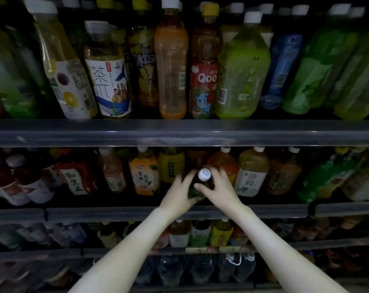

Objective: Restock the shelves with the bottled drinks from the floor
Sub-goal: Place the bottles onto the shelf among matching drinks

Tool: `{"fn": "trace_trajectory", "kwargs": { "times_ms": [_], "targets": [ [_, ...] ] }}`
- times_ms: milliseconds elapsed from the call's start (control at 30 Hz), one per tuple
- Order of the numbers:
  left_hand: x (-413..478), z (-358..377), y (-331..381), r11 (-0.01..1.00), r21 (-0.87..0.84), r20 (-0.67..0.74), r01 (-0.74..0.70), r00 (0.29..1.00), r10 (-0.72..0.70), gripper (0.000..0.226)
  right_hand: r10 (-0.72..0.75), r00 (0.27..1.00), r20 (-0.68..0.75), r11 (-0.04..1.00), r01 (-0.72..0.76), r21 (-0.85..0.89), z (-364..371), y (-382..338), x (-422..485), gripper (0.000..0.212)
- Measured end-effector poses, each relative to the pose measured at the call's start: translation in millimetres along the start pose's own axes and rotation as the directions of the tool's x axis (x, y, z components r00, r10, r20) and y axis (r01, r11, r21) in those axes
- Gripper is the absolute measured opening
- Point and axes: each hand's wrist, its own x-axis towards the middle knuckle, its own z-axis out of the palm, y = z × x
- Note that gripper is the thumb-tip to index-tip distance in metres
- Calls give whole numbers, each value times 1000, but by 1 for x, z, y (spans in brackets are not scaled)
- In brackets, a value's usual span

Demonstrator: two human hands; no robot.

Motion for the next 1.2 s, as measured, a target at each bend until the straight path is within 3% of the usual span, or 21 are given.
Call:
{"fn": "trace_trajectory", "kwargs": {
  "times_ms": [133,233,300,433,567,667,833,1033,1200],
  "targets": [
    [-18,19,-11,994,45,48,-100,994,98,85,-138,990,-2,925,129,-356,2,-4,-21,39],
    [-22,26,-16,992,29,24,-121,992,120,80,-54,993,-103,916,8,-401,15,2,-40,38],
    [-23,25,-15,989,45,15,-142,990,142,75,-1,989,-149,951,-45,-307,19,7,-44,32],
    [-17,15,-12,973,69,-1,-219,976,220,73,87,944,-318,996,-74,53,15,2,-35,22],
    [-13,4,-10,955,52,-13,-293,956,294,68,212,830,-516,972,-122,203,8,-9,-33,18],
    [-10,7,-7,945,33,-35,-324,945,325,58,200,780,-593,977,-117,176,-6,-9,-33,16],
    [15,26,8,961,39,-82,-275,957,278,55,158,754,-637,985,-163,52,-44,4,-47,16],
    [65,50,44,992,87,-54,-93,994,98,91,226,749,-623,965,-258,41,-71,28,-61,22],
    [90,60,49,998,-46,-54,35,998,-38,105,252,712,-656,959,-276,69,-86,38,-64,17]
  ]
}}
